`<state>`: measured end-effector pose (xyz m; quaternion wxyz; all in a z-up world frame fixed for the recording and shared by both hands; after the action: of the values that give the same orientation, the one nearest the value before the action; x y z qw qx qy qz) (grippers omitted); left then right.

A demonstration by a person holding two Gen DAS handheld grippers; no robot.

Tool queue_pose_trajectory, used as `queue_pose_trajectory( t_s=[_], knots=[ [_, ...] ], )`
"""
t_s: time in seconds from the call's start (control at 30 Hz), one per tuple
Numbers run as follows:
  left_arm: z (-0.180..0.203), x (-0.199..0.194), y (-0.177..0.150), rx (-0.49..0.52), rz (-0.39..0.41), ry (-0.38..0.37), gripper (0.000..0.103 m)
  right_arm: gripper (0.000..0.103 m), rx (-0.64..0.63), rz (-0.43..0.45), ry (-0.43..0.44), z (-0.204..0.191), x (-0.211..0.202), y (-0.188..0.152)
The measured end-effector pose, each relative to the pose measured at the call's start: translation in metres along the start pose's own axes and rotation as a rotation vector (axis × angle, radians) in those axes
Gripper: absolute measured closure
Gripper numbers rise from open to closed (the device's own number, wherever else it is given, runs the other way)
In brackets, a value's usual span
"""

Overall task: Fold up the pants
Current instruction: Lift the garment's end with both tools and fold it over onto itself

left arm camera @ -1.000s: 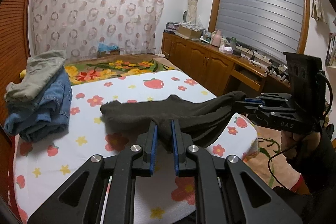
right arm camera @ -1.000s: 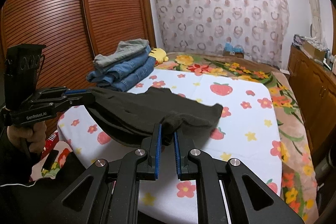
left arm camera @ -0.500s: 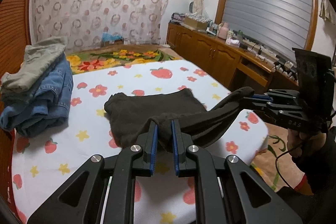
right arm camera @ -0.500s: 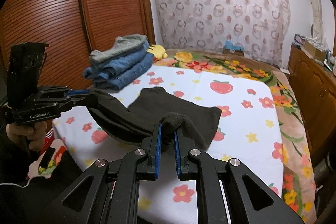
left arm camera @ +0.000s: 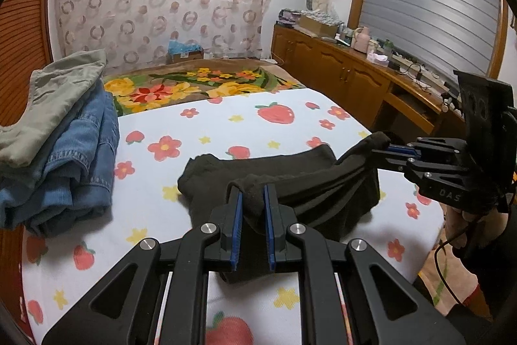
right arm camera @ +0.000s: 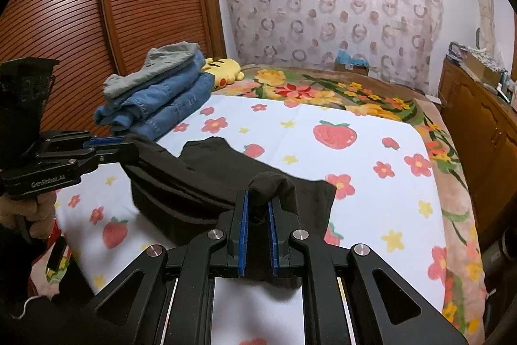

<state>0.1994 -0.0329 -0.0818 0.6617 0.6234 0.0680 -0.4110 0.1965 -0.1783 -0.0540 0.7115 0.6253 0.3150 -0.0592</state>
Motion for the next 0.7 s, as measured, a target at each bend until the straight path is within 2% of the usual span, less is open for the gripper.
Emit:
queue_pose_trajectory(
  t_s=[0.3,0.5,0.67,0.7],
  knots=[
    [-0.013,0.021,0.012,-0.013,-0.026,0.022,0.089,0.092,0.032,-0.038,-0.014,0.007,0.038,0.012],
    [-0.018,0.030,0.009,-0.027,-0.044,0.030,0.089,0.092,0.048,-0.052,-0.022,0.007,0.048,0.010],
    [-0.020,0.031,0.011,-0.052,-0.049,0.019,0.087,0.092,0.049,-0.044,-0.033,0.010,0.052,0.012],
    [-0.020,0.030,0.011,-0.054,-0.049,0.018,0.083,0.092,0.048,-0.044,-0.035,0.009,0.053,0.013]
  ],
)
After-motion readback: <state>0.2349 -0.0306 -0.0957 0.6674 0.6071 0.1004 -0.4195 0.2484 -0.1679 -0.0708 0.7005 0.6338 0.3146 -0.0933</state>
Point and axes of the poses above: each gripper's, at about its wrist camera, not at the fingertips, and x roughly the way its jaws point, z to its right, y to its top, the point moved 9 cm from there along x, roughly the way its jaws point, and after that the axes turned 9 degrees about -y, right-handed, at the moved point
